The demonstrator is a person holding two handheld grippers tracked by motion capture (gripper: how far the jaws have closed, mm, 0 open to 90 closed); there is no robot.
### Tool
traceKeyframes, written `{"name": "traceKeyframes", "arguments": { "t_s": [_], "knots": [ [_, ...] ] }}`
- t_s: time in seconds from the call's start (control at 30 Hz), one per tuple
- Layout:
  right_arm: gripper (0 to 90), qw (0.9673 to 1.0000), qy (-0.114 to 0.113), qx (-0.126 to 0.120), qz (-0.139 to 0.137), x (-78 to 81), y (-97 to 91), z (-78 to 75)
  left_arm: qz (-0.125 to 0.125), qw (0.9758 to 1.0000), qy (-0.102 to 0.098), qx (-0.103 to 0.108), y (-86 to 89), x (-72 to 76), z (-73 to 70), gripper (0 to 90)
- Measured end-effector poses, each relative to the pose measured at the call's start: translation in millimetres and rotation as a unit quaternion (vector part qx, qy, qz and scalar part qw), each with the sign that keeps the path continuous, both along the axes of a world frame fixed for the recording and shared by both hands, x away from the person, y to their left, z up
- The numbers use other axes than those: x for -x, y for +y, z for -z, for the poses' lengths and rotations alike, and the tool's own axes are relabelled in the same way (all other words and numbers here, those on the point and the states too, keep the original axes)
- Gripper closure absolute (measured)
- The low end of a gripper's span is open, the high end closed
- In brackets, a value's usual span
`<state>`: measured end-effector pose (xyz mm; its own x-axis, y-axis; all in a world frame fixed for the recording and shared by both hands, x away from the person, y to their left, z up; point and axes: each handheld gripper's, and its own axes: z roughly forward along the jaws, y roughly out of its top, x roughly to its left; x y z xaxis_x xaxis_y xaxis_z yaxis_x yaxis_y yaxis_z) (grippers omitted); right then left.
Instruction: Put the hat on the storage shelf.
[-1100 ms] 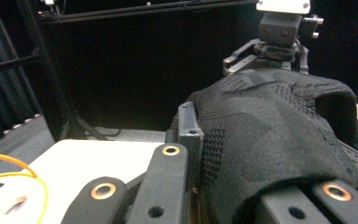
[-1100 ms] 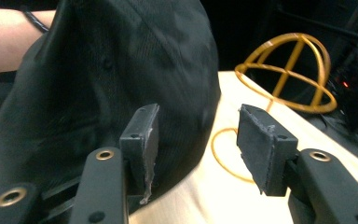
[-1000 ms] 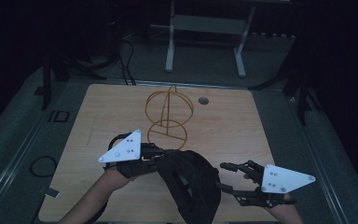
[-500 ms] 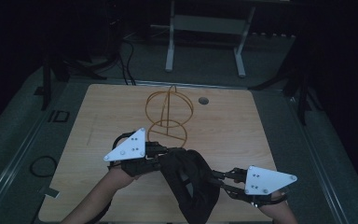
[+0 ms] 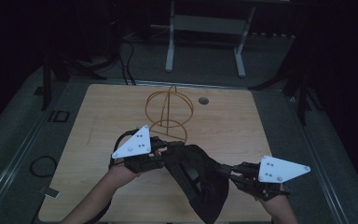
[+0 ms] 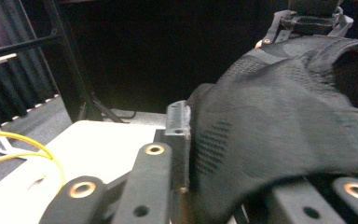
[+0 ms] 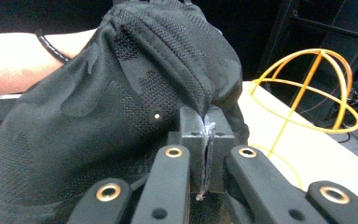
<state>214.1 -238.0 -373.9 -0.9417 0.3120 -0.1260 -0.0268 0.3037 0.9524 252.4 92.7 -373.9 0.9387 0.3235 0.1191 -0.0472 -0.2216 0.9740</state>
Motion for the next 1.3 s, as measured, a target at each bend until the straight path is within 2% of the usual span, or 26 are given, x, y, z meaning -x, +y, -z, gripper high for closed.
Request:
{"name": "traceKeyframes", "arguments": {
  "t_s": [0.07,0.23,0.43,0.57,0.77,0.93,1.13,1.3],
  "knots": [
    [88.8,1.0,0.0,-0.004,0.005,0.0,-3.2,-1.5,-0.013,0.9999,-0.001,-0.009,-1.1,0.6,-0.6,61.7],
    [88.8,0.9997,0.002,-0.008,0.024,-1.5,-12.7,-2.5,-0.028,0.9994,0.004,-0.018,-0.2,0.0,1.6,55.5],
    [88.8,0.9987,0.003,-0.011,0.049,-4.6,-24.7,-1.1,-0.044,0.9987,0.008,-0.025,6.7,-0.3,6.1,55.4],
    [88.8,0.9973,0.009,-0.022,0.069,-8.2,-34.3,-0.3,-0.049,0.9982,0.015,-0.031,12.1,0.4,11.4,55.4],
    [88.7,0.9946,0.003,-0.019,0.102,-14.2,-45.3,-0.4,-0.061,0.9972,0.021,-0.038,22.9,3.3,21.0,53.9],
    [88.7,0.9905,0.003,-0.026,0.135,-22.1,-54.6,0.2,-0.074,0.9959,0.023,-0.046,33.5,4.9,28.5,52.9],
    [88.7,0.9863,0.001,-0.029,0.163,-34.2,-63.1,-1.5,-0.094,0.9933,0.028,-0.061,45.4,6.6,40.2,51.6],
    [88.7,0.9827,-0.004,-0.026,0.183,-46.2,-66.1,-3.7,-0.118,0.9909,0.026,-0.059,56.2,8.9,50.3,51.6]
  ]
}}
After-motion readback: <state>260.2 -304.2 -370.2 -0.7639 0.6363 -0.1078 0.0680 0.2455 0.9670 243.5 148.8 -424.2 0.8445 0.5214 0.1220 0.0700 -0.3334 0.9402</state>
